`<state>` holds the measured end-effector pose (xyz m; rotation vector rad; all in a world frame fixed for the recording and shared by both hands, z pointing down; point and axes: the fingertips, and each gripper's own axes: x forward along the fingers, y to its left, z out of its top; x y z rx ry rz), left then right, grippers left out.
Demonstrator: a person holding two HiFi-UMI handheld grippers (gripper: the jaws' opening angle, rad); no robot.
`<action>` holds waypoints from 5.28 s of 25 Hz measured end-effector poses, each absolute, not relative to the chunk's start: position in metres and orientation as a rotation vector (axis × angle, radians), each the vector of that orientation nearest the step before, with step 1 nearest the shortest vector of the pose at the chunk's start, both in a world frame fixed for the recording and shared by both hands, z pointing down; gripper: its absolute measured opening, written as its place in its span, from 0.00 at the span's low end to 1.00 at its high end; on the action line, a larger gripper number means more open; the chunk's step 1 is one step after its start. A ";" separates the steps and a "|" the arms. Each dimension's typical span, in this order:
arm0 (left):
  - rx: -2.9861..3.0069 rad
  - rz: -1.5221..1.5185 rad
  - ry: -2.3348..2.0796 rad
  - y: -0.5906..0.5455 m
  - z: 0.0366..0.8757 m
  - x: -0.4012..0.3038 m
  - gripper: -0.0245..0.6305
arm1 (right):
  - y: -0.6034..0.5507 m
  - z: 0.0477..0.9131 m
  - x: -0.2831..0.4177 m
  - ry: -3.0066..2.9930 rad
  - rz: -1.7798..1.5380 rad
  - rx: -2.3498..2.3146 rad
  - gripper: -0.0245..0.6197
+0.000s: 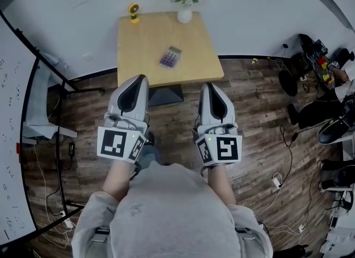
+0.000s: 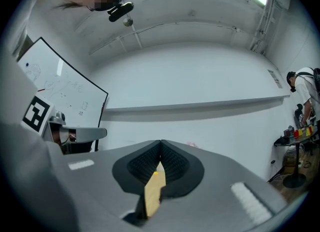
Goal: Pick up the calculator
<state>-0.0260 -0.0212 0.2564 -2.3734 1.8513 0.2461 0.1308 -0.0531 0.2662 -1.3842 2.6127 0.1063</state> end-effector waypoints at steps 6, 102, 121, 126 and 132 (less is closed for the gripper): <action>-2.376 0.242 1.842 -0.066 0.255 -0.052 0.05 | -0.097 0.263 0.109 2.589 0.110 -1.414 0.04; -3.372 -0.889 1.651 -0.388 0.606 -0.081 0.22 | -0.378 0.606 0.025 2.443 -1.431 -1.901 0.15; -3.556 -1.029 1.618 -0.384 0.641 -0.055 0.39 | -0.374 0.649 0.012 2.390 -1.699 -1.734 0.35; -3.597 -1.050 1.615 -0.382 0.649 -0.050 0.40 | -0.374 0.653 0.010 2.386 -1.736 -1.705 0.37; -3.629 -1.058 1.632 -0.382 0.656 -0.053 0.40 | -0.375 0.656 0.009 2.367 -1.765 -1.668 0.40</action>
